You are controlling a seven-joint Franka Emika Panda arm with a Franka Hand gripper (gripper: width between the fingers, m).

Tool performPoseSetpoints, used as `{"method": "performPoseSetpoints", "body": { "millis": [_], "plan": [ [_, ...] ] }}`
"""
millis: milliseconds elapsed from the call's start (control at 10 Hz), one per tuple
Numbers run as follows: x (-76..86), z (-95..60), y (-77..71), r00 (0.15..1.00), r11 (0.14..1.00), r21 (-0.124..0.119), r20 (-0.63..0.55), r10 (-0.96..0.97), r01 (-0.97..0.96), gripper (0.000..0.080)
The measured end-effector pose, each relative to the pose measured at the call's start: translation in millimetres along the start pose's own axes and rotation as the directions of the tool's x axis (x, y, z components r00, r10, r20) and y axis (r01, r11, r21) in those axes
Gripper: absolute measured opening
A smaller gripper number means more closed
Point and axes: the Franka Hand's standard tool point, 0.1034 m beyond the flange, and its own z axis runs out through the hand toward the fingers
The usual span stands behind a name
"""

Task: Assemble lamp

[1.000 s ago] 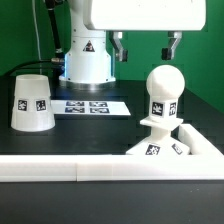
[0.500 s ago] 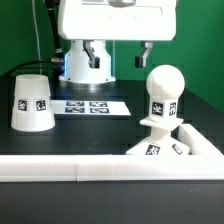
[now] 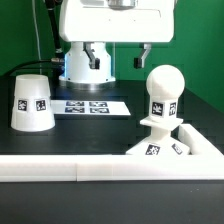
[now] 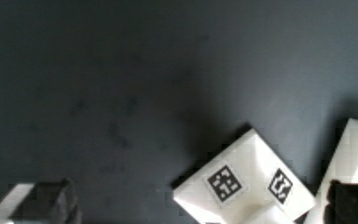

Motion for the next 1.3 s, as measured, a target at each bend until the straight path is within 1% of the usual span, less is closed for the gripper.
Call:
{"method": "performPoseSetpoints", "body": {
  "millis": [100, 200, 300, 400, 500, 600, 1000, 1100, 1300],
  "plan": [
    [-20.1, 0.9, 3.0, 1.000, 1.000, -0.001, 0.016, 0.015, -0.015, 0.0698],
    [-39.0, 3.4, 12.6, 0.999, 1.000, 0.001, 0.031, 0.013, -0.014, 0.0698],
    [-49.0, 5.8, 26.9, 0.999, 1.000, 0.002, 0.041, 0.015, -0.015, 0.0698],
    [-55.5, 7.6, 37.6, 0.999, 1.000, 0.001, 0.047, 0.026, -0.026, 0.0698],
    [-58.2, 8.5, 41.8, 0.998, 0.999, 0.000, 0.048, 0.033, -0.033, 0.0698],
    [-58.4, 8.7, 43.0, 0.998, 1.000, 0.000, 0.048, 0.031, -0.031, 0.0698],
    [-66.8, 9.8, 65.5, 0.998, 0.999, -0.003, 0.052, 0.032, -0.032, 0.0698],
    [-70.0, 10.1, 73.3, 0.998, 1.000, -0.004, 0.054, 0.030, -0.030, 0.0698],
    [-84.9, 11.3, 99.5, 0.998, 1.000, -0.005, 0.061, 0.019, -0.019, 0.0698]
  ]
}}
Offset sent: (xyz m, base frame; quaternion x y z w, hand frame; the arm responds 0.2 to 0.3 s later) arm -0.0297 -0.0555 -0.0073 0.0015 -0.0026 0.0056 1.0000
